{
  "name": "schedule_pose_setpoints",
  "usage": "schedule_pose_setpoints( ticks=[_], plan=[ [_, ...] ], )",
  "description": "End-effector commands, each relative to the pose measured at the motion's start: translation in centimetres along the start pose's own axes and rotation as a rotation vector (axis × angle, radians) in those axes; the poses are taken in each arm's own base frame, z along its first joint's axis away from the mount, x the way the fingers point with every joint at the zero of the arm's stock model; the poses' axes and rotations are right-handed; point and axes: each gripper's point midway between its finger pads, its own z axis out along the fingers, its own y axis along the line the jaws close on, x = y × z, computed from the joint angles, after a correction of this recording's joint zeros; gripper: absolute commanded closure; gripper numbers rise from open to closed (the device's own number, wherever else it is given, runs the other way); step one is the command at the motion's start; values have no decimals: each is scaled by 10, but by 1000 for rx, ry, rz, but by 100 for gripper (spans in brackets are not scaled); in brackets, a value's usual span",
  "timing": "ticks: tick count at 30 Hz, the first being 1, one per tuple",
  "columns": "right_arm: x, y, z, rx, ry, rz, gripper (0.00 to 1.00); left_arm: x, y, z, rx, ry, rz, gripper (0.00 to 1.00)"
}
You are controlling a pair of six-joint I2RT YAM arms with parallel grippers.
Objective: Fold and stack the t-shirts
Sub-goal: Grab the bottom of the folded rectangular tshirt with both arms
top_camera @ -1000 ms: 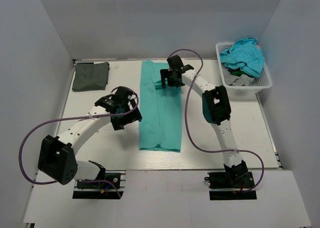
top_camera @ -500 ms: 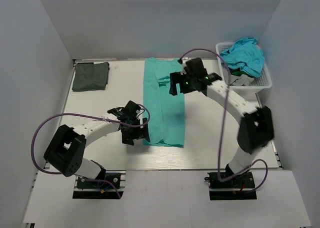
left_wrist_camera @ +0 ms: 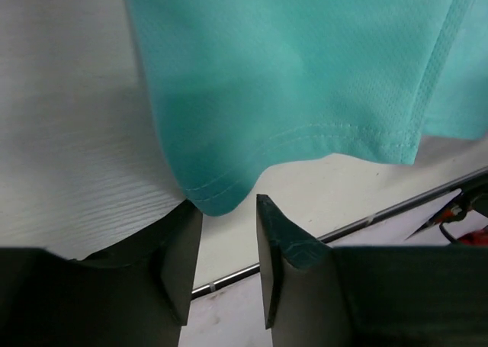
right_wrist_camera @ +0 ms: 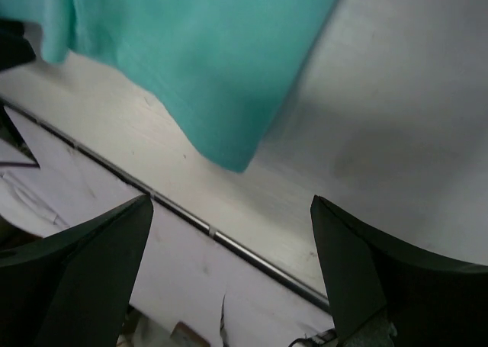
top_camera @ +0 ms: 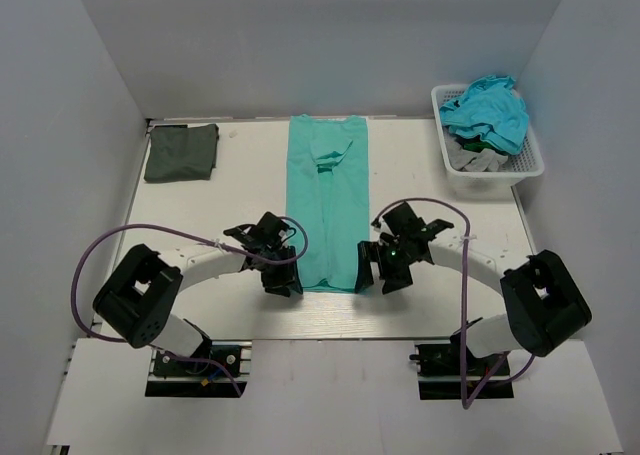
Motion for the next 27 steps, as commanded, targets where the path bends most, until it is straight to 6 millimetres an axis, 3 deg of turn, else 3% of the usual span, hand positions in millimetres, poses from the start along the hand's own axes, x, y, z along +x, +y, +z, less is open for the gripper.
schedule_pose_setpoints(
  ticks=[1,4,9,15,17,18,21,24,27],
  plan=[
    [11,16,-2,-79,18,30,10,9,15,13,-51,-2,-18,56],
    [3,6,8,-29,10,13,17,11,14,15,-48,0,-18,61],
    [-3,10,20,-68,36,-15,28,9,11,16,-59,2,-11,68],
    [-11,4,30,-56,35,-44,40,3,18,14,-112,-27,-13,94],
    [-14,4,32,-51,36,-58,50,0,19,13,-124,-35,-13,100],
    [-13,4,32,-51,39,-55,51,-3,15,12,-116,-42,-11,100],
    [-15,7,31,-77,22,-71,67,-8,12,10,-104,-67,-15,100],
    [-16,8,30,-75,20,-84,100,-13,2,4,-50,-108,11,100],
    [-14,14,26,-101,25,-97,100,-25,-9,-17,-5,-198,37,100]
  ],
)
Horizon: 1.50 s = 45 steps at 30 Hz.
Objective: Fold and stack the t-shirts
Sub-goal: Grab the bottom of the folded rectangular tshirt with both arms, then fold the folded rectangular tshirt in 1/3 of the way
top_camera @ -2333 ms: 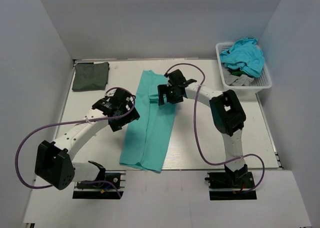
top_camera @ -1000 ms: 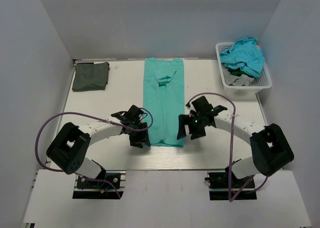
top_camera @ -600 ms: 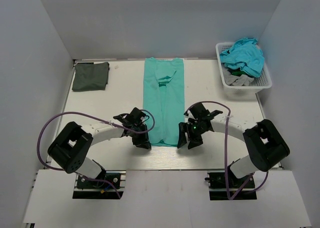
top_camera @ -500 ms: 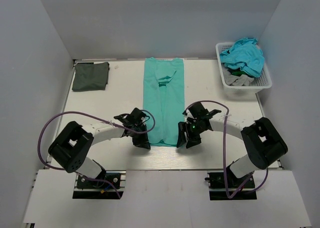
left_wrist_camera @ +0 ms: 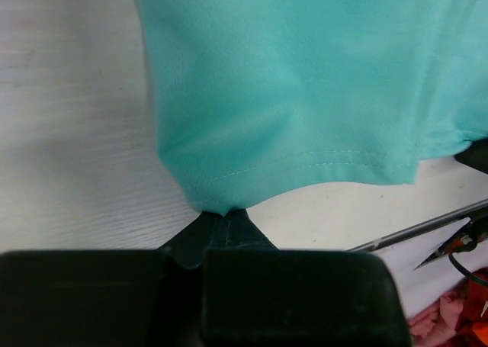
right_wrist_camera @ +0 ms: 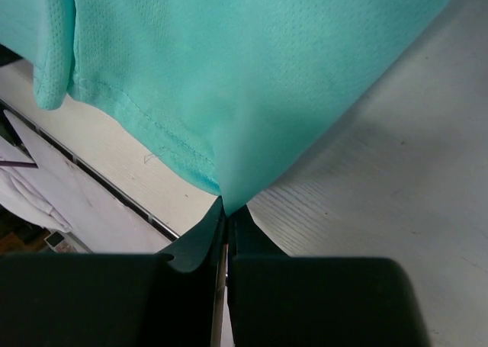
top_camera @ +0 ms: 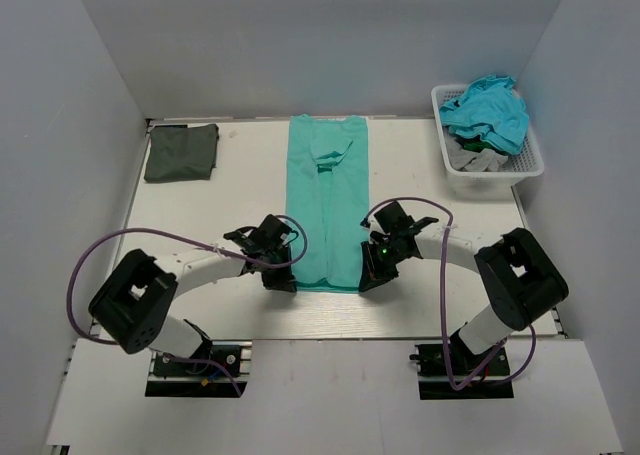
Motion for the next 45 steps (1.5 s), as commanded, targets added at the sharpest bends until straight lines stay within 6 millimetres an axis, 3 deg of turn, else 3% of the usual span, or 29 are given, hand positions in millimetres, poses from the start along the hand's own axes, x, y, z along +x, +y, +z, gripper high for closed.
schedule_pose_setpoints(
  ticks=[1,4,5,6,9,10,13,17,20,22,25,28,29,31,34,38,45],
  plan=[
    [-10,14,-8,-47,-36,-53,100,-19,-7,-23,41,-142,42,100],
    [-12,20,-12,-65,-57,-73,100,-23,-10,-38,57,-185,57,100],
    [-10,19,-11,-62,-47,-66,100,-23,-10,-41,50,-179,66,93],
    [-13,20,-11,-66,-52,-66,100,-17,-4,-44,17,-147,71,66],
    [-11,19,-8,-68,-35,-60,100,-11,0,-44,-40,-73,69,41],
    [-11,19,-8,-70,-34,-63,100,-10,1,-41,-48,-65,68,26],
    [-11,19,-8,-67,-33,-63,100,-6,6,-38,-76,-36,74,15],
    [-12,18,-10,-61,-45,-66,100,-10,18,-31,-125,-48,48,13],
    [-11,19,-11,-61,-49,-67,100,-16,23,-18,-141,-68,15,17],
    [-11,17,-9,-59,-43,-66,100,-24,10,-10,-76,-93,23,21],
    [-10,16,-8,-54,-36,-66,100,-23,7,2,-60,-70,13,35],
    [-10,15,-9,-47,-40,-67,100,-18,15,12,-94,-35,6,56],
    [-10,15,-9,-46,-41,-66,100,-18,15,12,-94,-35,6,73],
    [-9,15,-9,-44,-35,-71,100,-11,20,13,-112,-4,0,98],
    [-11,18,-13,-50,-44,-77,100,-9,13,4,-118,-3,20,100],
    [-17,24,-23,-37,-80,-81,100,-28,-4,-22,-93,-80,22,100],
    [-77,31,-56,73,-280,-64,100,-85,-25,-64,-146,-256,-30,100]
  ],
)
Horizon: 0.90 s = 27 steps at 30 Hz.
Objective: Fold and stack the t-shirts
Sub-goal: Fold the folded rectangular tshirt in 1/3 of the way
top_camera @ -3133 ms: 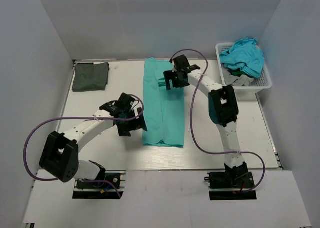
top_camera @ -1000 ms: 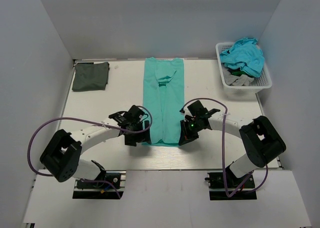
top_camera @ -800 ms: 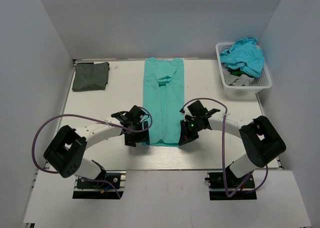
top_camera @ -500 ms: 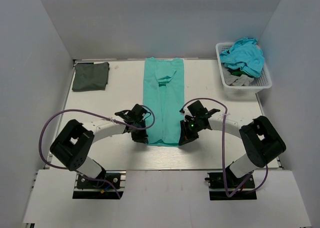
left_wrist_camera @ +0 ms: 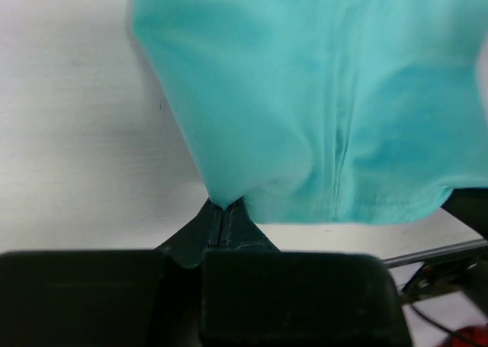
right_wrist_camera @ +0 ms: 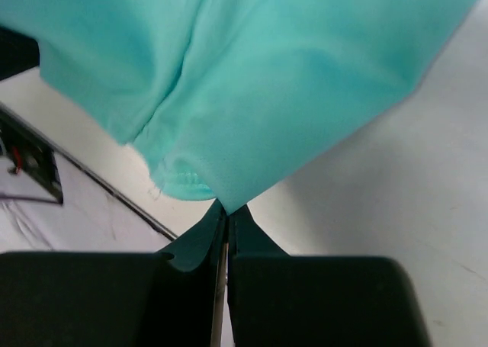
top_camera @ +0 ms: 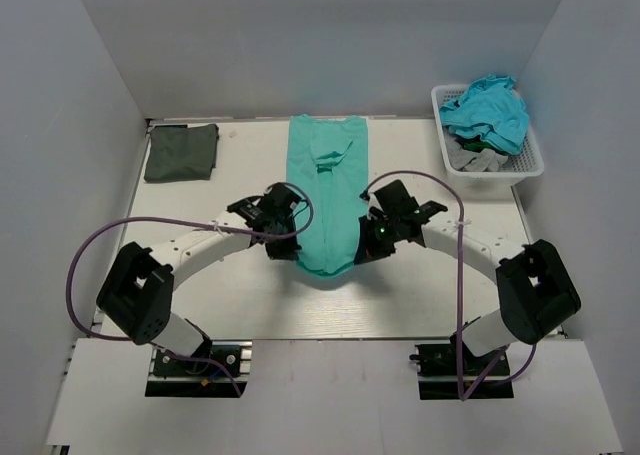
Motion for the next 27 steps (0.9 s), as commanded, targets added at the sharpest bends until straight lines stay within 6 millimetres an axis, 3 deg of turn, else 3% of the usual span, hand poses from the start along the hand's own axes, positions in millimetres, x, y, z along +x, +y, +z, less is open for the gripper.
schedule_pose_setpoints(
  ticks=[1,3,4,6,7,8,9,11,13,14,15,16,18,19,20,24,25,27],
  plan=[
    [-59,14,-27,49,-172,-16,100,-47,-13,-29,-33,-145,-30,100],
    [-72,-1,-27,129,-183,9,100,-62,-9,-30,-99,-171,-38,100],
    [-96,5,-33,142,-226,9,100,-79,-14,-30,-119,-191,-51,100],
    [-113,-8,-35,196,-254,33,100,-94,-8,-29,-183,-200,-65,100],
    [-128,-7,-38,207,-280,23,100,-118,-17,-39,-174,-241,-87,100],
    [-146,-4,-48,216,-324,25,100,-126,-15,-31,-204,-232,-94,100],
    [-158,-14,-47,272,-334,32,100,-145,-24,-39,-188,-272,-94,100],
    [-180,-12,-57,275,-378,25,100,-165,-25,-40,-185,-295,-109,100],
    [-199,-24,-58,317,-400,27,100,-192,-35,-39,-163,-333,-106,100],
    [-217,-15,-68,304,-441,9,100,-201,-33,-38,-166,-342,-112,100],
    [-221,-18,-62,306,-430,13,100,-212,-44,-43,-135,-361,-114,100],
    [-225,-27,-56,315,-414,24,100,-220,-40,-33,-149,-358,-99,100],
    [-244,-22,-57,301,-437,20,100,-238,-51,-31,-105,-381,-85,100],
    [-245,-28,-45,282,-401,29,100,-244,-56,-27,-77,-378,-61,100],
    [-251,-28,-46,277,-411,28,100,-243,-57,-11,-80,-347,-42,100],
    [-273,-31,-43,259,-437,32,100,-269,-64,-7,-61,-375,-50,100],
    [-275,-35,-39,261,-432,43,100,-267,-60,5,-76,-355,-49,100],
    [-279,-46,-35,274,-433,60,100,-277,-60,6,-63,-381,-60,100]
  ],
)
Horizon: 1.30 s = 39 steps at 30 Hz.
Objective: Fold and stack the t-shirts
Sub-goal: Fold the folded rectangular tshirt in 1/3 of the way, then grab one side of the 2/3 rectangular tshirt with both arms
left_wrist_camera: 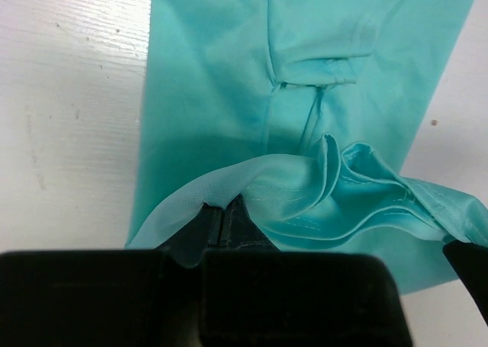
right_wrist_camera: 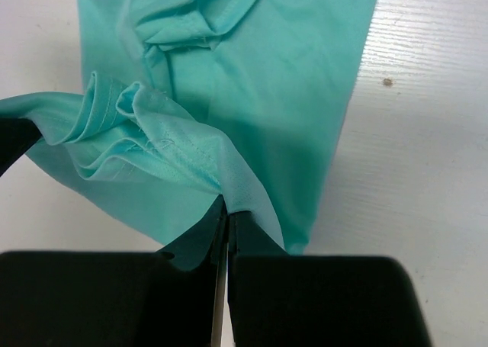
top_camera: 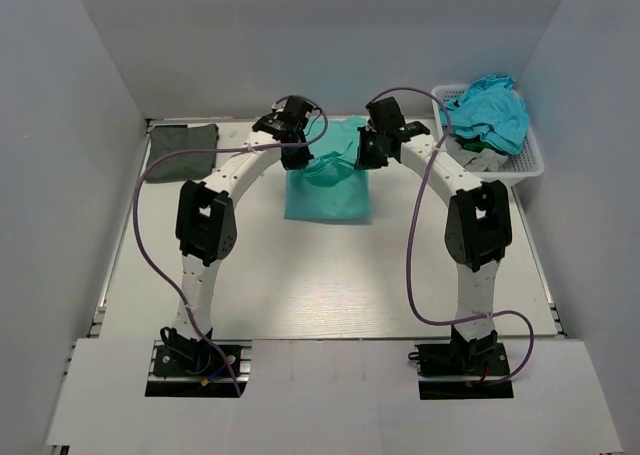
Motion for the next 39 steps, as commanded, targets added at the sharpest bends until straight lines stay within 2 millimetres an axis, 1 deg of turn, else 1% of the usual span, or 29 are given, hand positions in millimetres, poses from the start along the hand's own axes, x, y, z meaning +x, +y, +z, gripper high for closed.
schedule_pose_setpoints(
  ticks=[1,9,10,12,13,15,17,18,19,20,21,22,23,24,25,26,27,28,29,30,31,32,33,34,35,36,37,38,39],
  plan=[
    [-23,0,-3,-13,-47,11,100,-26,-6,-8,55,-52,-9,100],
    [-21,-15,26,-11,-5,16,100,-33,11,24,35,-42,-53,96],
    [-26,-17,27,-10,-13,16,100,-30,8,27,51,-30,-52,91],
    [-21,-25,40,16,5,58,100,-37,5,33,80,-35,-55,89],
    [-25,-27,44,16,-4,70,100,-35,4,44,100,-12,-61,84],
    [-41,-29,58,-5,-52,91,94,-50,-7,46,152,-35,-73,75],
    [-72,-25,57,-62,-131,115,70,-84,-8,52,203,-102,-104,50],
    [-100,-17,52,-95,-220,106,58,-98,-8,51,226,-127,-116,36],
    [-107,-24,60,-108,-234,126,18,-118,-17,40,295,-161,-114,7],
    [-129,-15,48,-146,-284,118,10,-131,-6,38,309,-174,-132,0],
    [-128,-12,46,-175,-270,110,10,-134,-6,34,329,-172,-134,0],
    [-131,-4,37,-214,-276,102,10,-145,-10,10,353,-210,-133,0],
    [-136,5,20,-247,-294,55,10,-137,3,15,332,-197,-132,0],
    [-105,-2,33,-237,-221,49,10,-135,7,9,322,-207,-134,0],
    [-109,10,17,-282,-248,15,10,-123,15,-5,313,-196,-119,0],
    [-88,17,9,-315,-214,-44,10,-119,20,-11,303,-202,-109,0],
    [-62,17,15,-324,-159,-56,10,-112,25,-16,295,-191,-100,0],
    [-51,19,2,-334,-152,-87,10,-87,32,-10,261,-144,-94,0],
    [-38,25,0,-354,-127,-122,10,-83,36,-28,262,-146,-94,0],
    [-17,20,4,-337,-78,-115,10,-54,48,-19,220,-90,-89,0],
    [3,14,3,-316,-40,-105,10,-42,54,-21,209,-71,-89,0],
    [6,13,-8,-307,-46,-106,10,-28,58,-21,200,-47,-70,0],
    [16,12,-9,-293,-30,-87,10,-3,65,-23,206,10,-67,0],
    [44,-7,-8,-236,12,-57,10,7,67,-23,214,29,-58,0],
    [41,-8,-18,-225,-22,-40,10,19,69,-23,228,64,-57,0],
    [55,-18,-21,-189,-9,-17,10,37,69,-22,229,95,-47,0],
    [73,-29,-18,-158,19,6,10,44,73,-19,220,111,-47,0],
    [68,-37,-22,-113,-18,15,10,52,72,-18,217,127,-39,0],
    [77,-42,-20,-89,-1,49,10,54,73,-16,217,128,-39,0]
  ],
)
